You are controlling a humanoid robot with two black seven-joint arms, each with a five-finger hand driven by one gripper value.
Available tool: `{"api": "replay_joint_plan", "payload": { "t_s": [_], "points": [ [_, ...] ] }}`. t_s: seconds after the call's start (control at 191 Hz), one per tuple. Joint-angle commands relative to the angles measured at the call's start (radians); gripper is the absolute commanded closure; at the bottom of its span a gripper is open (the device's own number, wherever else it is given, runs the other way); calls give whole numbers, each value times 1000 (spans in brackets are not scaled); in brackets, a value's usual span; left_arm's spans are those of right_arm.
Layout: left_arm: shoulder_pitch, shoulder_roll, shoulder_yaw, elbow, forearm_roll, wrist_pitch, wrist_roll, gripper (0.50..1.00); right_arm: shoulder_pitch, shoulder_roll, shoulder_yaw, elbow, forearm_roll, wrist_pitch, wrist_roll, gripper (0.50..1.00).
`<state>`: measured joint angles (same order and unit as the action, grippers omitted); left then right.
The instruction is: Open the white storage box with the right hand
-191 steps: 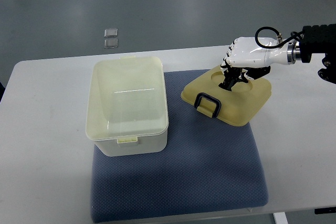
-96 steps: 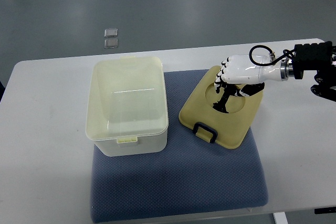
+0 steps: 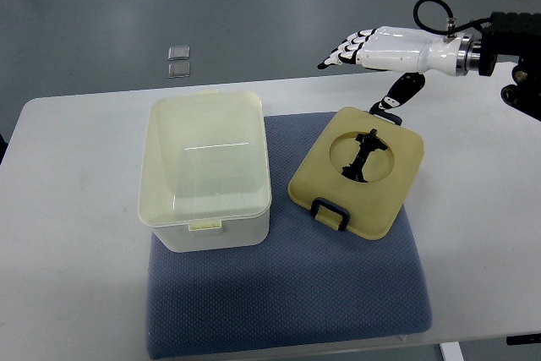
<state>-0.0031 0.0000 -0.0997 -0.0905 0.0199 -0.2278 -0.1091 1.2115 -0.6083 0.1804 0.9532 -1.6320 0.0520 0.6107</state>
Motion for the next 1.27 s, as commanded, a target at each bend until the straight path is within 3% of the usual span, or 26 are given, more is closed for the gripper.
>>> {"api": "replay_joint_plan", "payload": {
  "t_s": [0.0, 0.042, 0.099, 0.23, 0.267, 0.277, 0.324, 0.403, 0.486, 0.544, 0.648, 0.8, 0.951, 1.26],
  "points": [
    [0, 0, 0, 0, 0, -1, 0, 500, -6, 1, 128, -39, 101, 206, 0, 603],
    [0, 0, 0, 0, 0, 1, 0, 500, -12, 12, 203, -80, 213, 310, 0, 603],
    [0, 0, 0, 0, 0, 1, 0, 500, -36, 18, 273, -119, 332, 380, 0, 603],
    [0, 0, 0, 0, 0, 1, 0, 500, -122, 74, 445, -214, 629, 410, 0, 603],
    [0, 0, 0, 0, 0, 1, 0, 500, -147, 101, 485, -237, 704, 402, -34, 603],
    [0, 0, 0, 0, 0, -1, 0, 500, -164, 119, 511, -252, 751, 393, -78, 603],
    [0, 0, 0, 0, 0, -1, 0, 500, -194, 154, 564, -280, 844, 359, -161, 603],
    [0, 0, 0, 0, 0, -1, 0, 500, -251, 214, 643, -307, 985, 230, -282, 605],
    [0, 0, 0, 0, 0, 1, 0, 500, -294, 254, 702, -314, 1058, 89, -345, 603],
    [0, 0, 0, 0, 0, -1, 0, 500, -319, 280, 728, -326, 1064, 32, -379, 603],
    [0, 0, 0, 0, 0, 1, 0, 500, -345, 317, 757, -338, 1072, 23, -434, 603],
    [0, 0, 0, 0, 0, -1, 0, 500, -383, 332, 826, -375, 1071, 37, -476, 597],
    [0, 0, 0, 0, 0, -1, 0, 500, -398, 370, 834, -390, 1074, 51, -468, 572],
    [0, 0, 0, 0, 0, -1, 0, 500, -423, 392, 834, -393, 1071, 52, -462, 570]
  ]
}}
